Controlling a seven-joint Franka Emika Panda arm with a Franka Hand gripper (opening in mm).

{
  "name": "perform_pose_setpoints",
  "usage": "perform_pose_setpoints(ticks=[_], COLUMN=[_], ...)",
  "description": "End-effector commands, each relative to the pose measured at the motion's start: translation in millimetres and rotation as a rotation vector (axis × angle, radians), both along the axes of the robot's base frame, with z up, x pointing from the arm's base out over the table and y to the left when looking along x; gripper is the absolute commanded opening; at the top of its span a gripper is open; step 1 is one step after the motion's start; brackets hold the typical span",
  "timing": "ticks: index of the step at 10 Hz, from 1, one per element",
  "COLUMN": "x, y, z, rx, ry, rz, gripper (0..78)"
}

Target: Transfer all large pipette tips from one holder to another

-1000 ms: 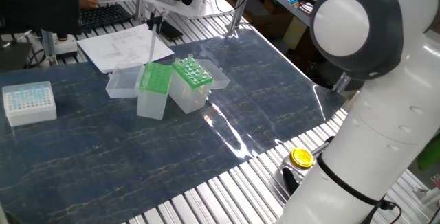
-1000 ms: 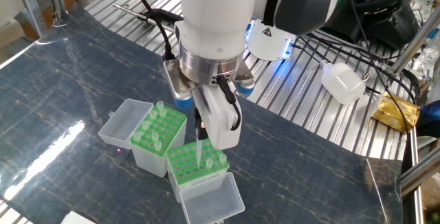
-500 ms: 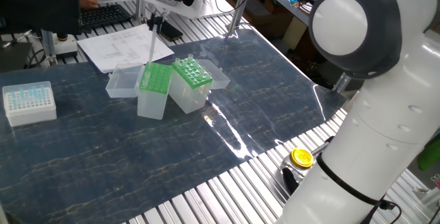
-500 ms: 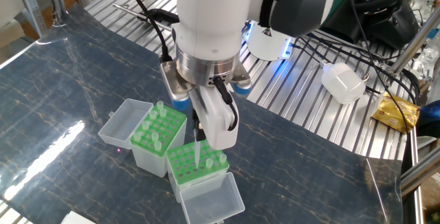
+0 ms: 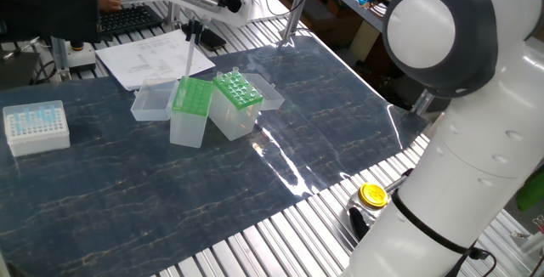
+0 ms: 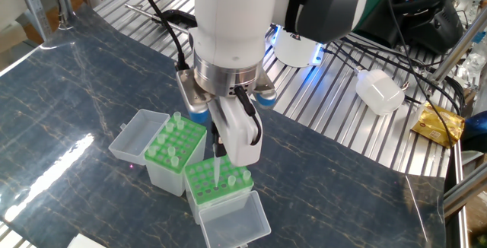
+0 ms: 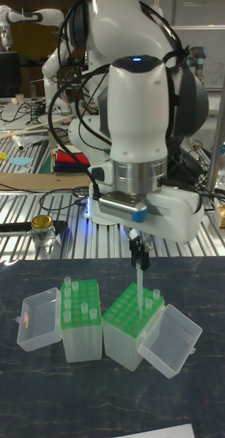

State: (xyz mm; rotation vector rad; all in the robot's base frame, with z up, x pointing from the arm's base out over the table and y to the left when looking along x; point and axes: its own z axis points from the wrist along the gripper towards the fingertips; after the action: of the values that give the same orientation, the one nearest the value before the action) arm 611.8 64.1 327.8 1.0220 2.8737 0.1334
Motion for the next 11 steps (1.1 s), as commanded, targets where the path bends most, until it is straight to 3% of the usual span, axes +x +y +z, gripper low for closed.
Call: perform_pose_setpoints(ticks=[1, 11], x=[0.1, -4.3], y=[-0.3, 5.8], z=[-0.5, -28.4], rx=[0.001, -0.02], ry=[-0.007, -0.031], rz=[-0.002, -0.005], gripper=[2.4, 2.4])
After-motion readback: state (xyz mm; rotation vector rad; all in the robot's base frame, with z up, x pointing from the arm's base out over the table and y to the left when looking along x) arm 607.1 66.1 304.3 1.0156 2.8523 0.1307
